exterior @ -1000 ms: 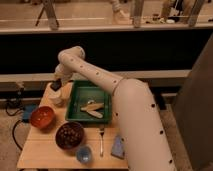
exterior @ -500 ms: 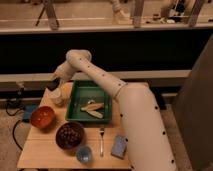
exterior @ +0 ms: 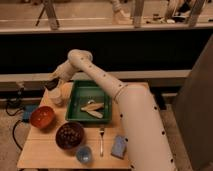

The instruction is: Place eraser in paper cup

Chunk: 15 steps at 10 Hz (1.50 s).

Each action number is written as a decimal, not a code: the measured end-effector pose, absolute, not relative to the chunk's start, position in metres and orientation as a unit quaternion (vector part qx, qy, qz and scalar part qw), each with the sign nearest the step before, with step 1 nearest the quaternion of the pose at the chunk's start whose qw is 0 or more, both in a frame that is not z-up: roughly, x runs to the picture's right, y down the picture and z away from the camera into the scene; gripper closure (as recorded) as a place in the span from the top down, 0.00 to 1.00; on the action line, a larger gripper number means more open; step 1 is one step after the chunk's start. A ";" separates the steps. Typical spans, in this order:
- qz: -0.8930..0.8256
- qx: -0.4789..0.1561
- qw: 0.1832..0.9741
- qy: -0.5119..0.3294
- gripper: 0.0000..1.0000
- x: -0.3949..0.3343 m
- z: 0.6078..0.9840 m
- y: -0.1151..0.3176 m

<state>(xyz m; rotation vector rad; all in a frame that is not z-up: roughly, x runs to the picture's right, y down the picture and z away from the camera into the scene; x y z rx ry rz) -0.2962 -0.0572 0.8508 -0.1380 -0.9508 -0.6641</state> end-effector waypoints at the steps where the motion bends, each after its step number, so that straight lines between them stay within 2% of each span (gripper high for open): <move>1: -0.317 -0.076 0.838 -0.437 0.08 -0.297 0.849 -0.057; 10: -0.325 -0.119 0.843 -0.412 0.08 -0.318 0.829 -0.047; 15: -0.350 -0.154 0.834 -0.398 0.08 -0.322 0.834 -0.036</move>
